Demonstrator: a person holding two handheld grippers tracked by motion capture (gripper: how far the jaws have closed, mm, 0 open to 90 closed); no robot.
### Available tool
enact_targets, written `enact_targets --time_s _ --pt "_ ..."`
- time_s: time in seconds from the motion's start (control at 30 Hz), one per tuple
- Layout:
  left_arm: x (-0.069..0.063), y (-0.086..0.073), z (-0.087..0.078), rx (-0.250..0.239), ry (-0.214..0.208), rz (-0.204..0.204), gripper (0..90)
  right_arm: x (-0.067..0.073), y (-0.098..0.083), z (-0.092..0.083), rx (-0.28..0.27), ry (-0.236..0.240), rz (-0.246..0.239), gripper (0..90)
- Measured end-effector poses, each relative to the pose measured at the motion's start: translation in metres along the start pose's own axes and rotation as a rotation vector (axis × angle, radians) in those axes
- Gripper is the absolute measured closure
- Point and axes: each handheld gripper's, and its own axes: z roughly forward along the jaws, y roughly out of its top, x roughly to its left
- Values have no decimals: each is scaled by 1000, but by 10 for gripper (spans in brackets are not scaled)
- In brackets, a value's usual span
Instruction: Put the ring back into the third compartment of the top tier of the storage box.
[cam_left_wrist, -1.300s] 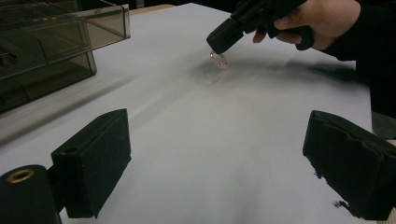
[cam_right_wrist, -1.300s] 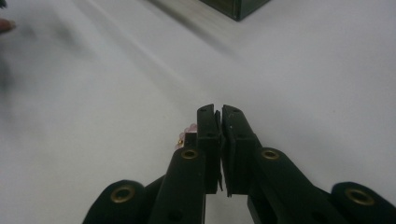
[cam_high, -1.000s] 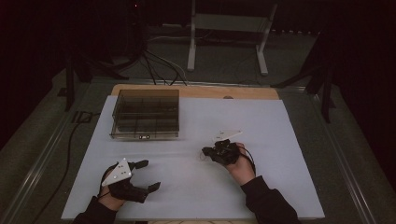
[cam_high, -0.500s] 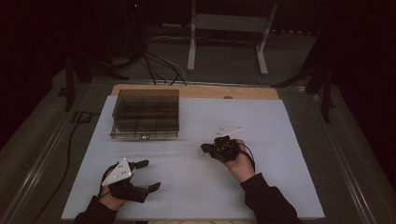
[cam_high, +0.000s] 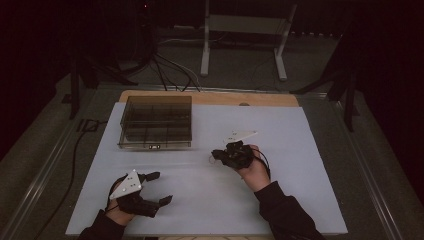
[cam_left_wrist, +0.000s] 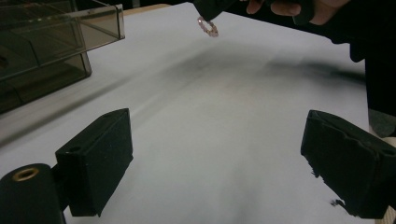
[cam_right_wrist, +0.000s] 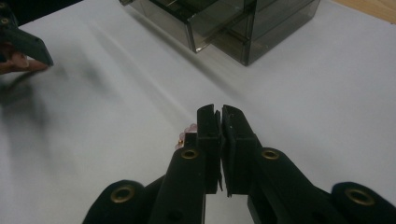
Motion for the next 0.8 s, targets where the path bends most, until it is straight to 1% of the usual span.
enact_targets --time_s 0.1,0.33,0.8 --pt "0 0 0 -6 2 0 103 0 3 1 -4 4 4 870" --pt "0 0 0 3 5 7 103 2 11 3 -11 9 -3 870" --pt "0 1 0 -3 1 4 103 6 27 9 -20 23 -10 870"
